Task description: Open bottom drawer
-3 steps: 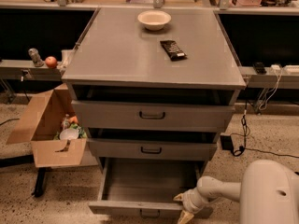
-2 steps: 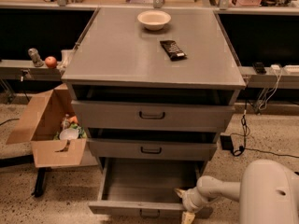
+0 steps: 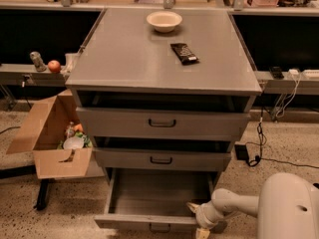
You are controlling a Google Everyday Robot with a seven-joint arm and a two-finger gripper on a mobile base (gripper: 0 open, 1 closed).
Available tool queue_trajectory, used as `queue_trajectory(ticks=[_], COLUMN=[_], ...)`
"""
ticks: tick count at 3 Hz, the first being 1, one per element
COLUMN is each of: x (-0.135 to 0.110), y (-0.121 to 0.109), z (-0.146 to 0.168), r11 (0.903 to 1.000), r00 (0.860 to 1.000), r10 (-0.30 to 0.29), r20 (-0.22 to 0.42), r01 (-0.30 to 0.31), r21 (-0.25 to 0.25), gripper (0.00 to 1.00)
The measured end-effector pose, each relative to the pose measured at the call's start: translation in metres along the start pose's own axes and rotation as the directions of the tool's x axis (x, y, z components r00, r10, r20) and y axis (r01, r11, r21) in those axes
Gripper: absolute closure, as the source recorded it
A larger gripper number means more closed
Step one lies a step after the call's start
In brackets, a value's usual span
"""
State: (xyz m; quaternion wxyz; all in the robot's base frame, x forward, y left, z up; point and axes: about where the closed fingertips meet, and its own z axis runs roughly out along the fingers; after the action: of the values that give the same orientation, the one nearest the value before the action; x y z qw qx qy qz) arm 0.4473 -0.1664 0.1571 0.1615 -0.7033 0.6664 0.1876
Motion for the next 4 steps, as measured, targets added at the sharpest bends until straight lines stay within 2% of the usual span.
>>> queue_trajectory(ticks=[1,2,4], x=[0.006,0.006,0.002], y=[0.015,0.025,0.031], z=[0.003,0.004,0.002], r11=[0.9998,0.9997,0.9996], r00=[1.000,1.000,1.000], r10=[0.004,-0.003,-0.012], r20=[0.009,0.009,0.005], r01=[-0.004,0.003,0.012], r21=[-0.018,-0.025,-0.026], gripper=[0.18,0.42,0.88])
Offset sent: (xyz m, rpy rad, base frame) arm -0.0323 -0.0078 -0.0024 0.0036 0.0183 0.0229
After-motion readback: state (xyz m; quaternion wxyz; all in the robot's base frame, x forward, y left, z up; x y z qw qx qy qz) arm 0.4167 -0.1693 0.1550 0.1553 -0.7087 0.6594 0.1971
